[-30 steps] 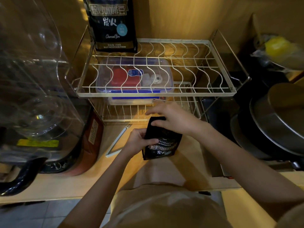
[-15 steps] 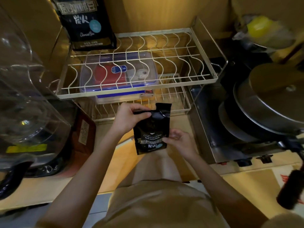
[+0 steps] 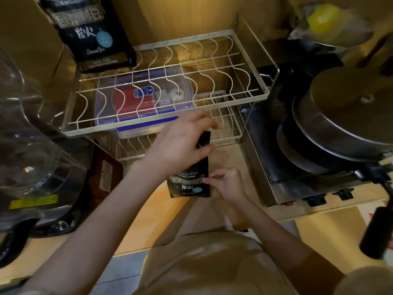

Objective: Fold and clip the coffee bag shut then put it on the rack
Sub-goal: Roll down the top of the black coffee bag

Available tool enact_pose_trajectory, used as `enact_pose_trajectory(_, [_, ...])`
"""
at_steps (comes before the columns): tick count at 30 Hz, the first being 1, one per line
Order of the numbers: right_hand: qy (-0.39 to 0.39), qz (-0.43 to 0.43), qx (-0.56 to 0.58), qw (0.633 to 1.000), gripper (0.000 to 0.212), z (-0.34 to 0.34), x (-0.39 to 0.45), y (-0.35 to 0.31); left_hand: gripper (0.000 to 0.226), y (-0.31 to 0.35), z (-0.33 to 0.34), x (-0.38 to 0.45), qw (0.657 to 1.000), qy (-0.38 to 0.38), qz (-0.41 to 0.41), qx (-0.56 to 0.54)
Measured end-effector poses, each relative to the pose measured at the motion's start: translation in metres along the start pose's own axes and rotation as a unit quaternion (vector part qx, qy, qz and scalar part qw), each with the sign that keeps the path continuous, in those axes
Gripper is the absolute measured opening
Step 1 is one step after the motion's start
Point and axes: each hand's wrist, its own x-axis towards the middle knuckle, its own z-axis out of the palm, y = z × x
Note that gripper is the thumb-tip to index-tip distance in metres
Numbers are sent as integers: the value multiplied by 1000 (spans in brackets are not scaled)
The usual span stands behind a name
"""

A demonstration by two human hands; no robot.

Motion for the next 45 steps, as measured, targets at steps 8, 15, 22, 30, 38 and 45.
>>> enact_pose_trajectory(8, [-7,-93,-77,993,17,7,-9,-3,42,-30,33,19,975,-183,-47,117])
enact_pose_trajectory(15, [-21,-115,-68,991,16,5,-17,4,14,-58,19,-8,984,-175,-15,-36])
enact_pose_trajectory(22, [-2,-94,-129,987,18,7,-20,13,16,-56,29,-17,991,-111,-25,-65])
enact_pose_trajectory(30, [-10,-51,-82,995,10,10,-23,25,18,-48,34,-27,994,-80,-31,-74])
enact_pose_trajectory(38, [-68,-13,-26,997,32,-13,1,6,17,-62,21,-30,990,-101,-20,-98])
enact_pose_trajectory(45, [-152,-96,-168,969,30,-3,12,-3,18,-67,24,-33,985,-87,-33,-147])
